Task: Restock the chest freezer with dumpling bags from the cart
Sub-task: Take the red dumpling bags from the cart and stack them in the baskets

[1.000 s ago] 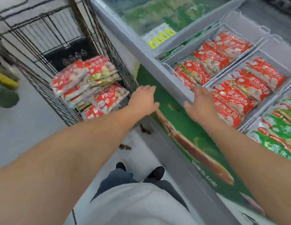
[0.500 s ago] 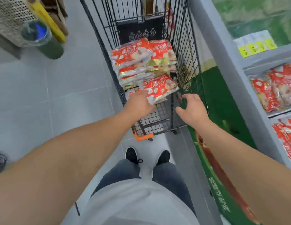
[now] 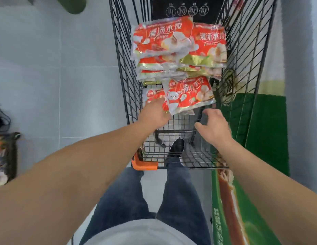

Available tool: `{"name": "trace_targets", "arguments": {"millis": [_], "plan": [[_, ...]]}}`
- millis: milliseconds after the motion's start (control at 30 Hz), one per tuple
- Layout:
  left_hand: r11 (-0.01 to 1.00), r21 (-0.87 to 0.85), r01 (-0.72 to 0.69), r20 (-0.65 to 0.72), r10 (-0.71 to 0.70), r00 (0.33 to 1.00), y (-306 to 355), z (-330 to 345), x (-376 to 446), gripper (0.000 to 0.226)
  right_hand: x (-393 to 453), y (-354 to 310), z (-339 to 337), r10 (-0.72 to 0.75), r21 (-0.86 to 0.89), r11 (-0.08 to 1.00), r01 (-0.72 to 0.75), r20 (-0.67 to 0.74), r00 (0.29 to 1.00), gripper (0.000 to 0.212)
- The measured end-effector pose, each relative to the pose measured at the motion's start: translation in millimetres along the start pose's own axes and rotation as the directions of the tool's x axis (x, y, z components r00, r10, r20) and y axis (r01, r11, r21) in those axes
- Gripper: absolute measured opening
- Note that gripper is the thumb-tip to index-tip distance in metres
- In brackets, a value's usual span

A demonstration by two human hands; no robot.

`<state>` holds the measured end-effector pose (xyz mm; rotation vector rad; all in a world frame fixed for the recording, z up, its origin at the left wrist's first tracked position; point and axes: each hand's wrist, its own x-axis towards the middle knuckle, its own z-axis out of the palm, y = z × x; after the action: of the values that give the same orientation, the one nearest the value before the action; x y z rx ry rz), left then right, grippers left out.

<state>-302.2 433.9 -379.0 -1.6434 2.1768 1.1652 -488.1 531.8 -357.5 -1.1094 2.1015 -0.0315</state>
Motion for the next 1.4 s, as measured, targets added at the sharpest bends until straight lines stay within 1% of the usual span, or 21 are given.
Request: {"name": "trace_targets", "arguments": {"millis": [100, 167, 233, 267, 400, 467, 600, 700, 733, 833, 967, 1033, 1100, 1133, 1200, 1233, 1300, 1367, 1400], "plan": [[0.993, -0.054, 0.104, -0.012, -0.105, 0.994, 1.0, 19.6, 27.1, 0.046, 37.1, 11.6, 4.7, -0.02, 0.007, 1.0, 0.02, 0.053, 0.998, 0.055], [0.986, -0.075, 0.151, -0.014, -0.152, 0.988, 0.7, 29.7, 46.9, 0.05, 62.1, 18.4, 11.2, -0.052, 0.006, 0.999, 0.051, 0.076, 0.996, 0.049], [0.975, -0.095, 0.202, -0.026, -0.206, 0.978, -2.6, 41.4, 69.3, 0.052, 88.6, 24.5, 17.8, -0.062, 0.008, 0.998, 0.061, 0.099, 0.993, 0.048], [0.968, -0.125, 0.217, -0.027, -0.222, 0.975, -4.3, 45.0, 77.6, 0.052, 96.2, 24.4, 19.0, -0.053, 0.027, 0.998, 0.05, 0.106, 0.993, 0.049], [0.928, -0.232, 0.291, -0.035, -0.307, 0.951, -10.5, 72.0, 120.7, 0.051, 143.0, 34.3, 36.0, 0.016, 0.103, 0.994, -0.022, 0.059, 0.998, 0.054], [0.895, -0.293, 0.337, -0.033, -0.361, 0.932, -15.5, 86.6, 138.4, 0.045, 169.3, 39.7, 46.4, 0.062, 0.108, 0.992, -0.066, 0.04, 0.997, 0.062], [0.865, -0.32, 0.386, -0.065, -0.427, 0.902, -23.7, 107.6, 157.9, 0.039, 211.3, 44.9, 53.1, 0.154, 0.114, 0.981, -0.158, 0.037, 0.987, 0.083], [0.808, -0.372, 0.457, -0.056, -0.511, 0.858, -26.2, 114.3, 168.3, 0.037, 222.4, 51.5, 58.4, 0.225, 0.164, 0.956, -0.244, 0.126, 0.966, 0.098], [0.795, -0.378, 0.474, -0.051, -0.529, 0.847, -27.1, 114.3, 170.9, 0.032, 220.2, 53.2, 62.8, 0.221, 0.149, 0.958, -0.244, 0.152, 0.963, 0.098], [0.78, -0.346, 0.521, -0.024, -0.563, 0.826, -27.0, 110.4, 168.9, 0.02, 203.5, 59.0, 78.6, 0.177, 0.039, 0.982, -0.185, 0.146, 0.973, 0.087], [0.844, -0.221, 0.489, -0.067, -0.513, 0.856, -32.9, 104.7, 153.4, 0.018, 175.0, 61.7, 84.5, 0.163, -0.066, 0.986, -0.154, 0.166, 0.973, 0.069], [0.87, -0.135, 0.475, -0.079, -0.487, 0.87, -39.7, 103.0, 147.2, 0.023, 176.2, 61.2, 79.8, 0.169, -0.068, 0.984, -0.164, 0.08, 0.982, 0.055], [0.867, -0.082, 0.491, -0.089, -0.497, 0.863, -51.0, 100.4, 139.4, 0.027, 191.2, 57.2, 73.8, 0.17, -0.016, 0.985, -0.17, -0.019, 0.985, 0.049], [0.863, -0.064, 0.501, -0.102, -0.505, 0.857, -57.0, 98.4, 136.5, 0.027, 201.0, 52.4, 69.9, 0.196, 0.037, 0.98, -0.194, -0.032, 0.98, 0.05], [0.861, -0.062, 0.505, -0.145, -0.508, 0.849, -66.9, 94.7, 133.7, 0.024, 221.9, 40.3, 65.2, 0.268, 0.139, 0.954, -0.267, 0.008, 0.963, 0.051], [0.859, -0.079, 0.506, -0.161, -0.512, 0.844, -69.0, 93.6, 134.2, 0.022, 229.7, 35.8, 65.4, 0.289, 0.165, 0.941, -0.294, 0.057, 0.956, 0.049], [0.832, -0.15, 0.534, -0.166, -0.554, 0.816, -73.7, 89.8, 136.4, 0.02, 237.4, 28.2, 72.0, 0.322, 0.227, 0.91, -0.345, 0.133, 0.937, 0.043], [0.795, -0.236, 0.558, -0.161, -0.599, 0.785, -74.5, 87.5, 141.0, 0.022, 240.3, 29.3, 75.9, 0.398, 0.293, 0.861, -0.416, 0.121, 0.909, 0.04], [0.781, -0.268, 0.564, -0.153, -0.613, 0.775, -74.5, 85.9, 142.2, 0.023, 240.7, 32.7, 77.7, 0.458, 0.352, 0.806, -0.475, 0.136, 0.878, 0.04]]}}
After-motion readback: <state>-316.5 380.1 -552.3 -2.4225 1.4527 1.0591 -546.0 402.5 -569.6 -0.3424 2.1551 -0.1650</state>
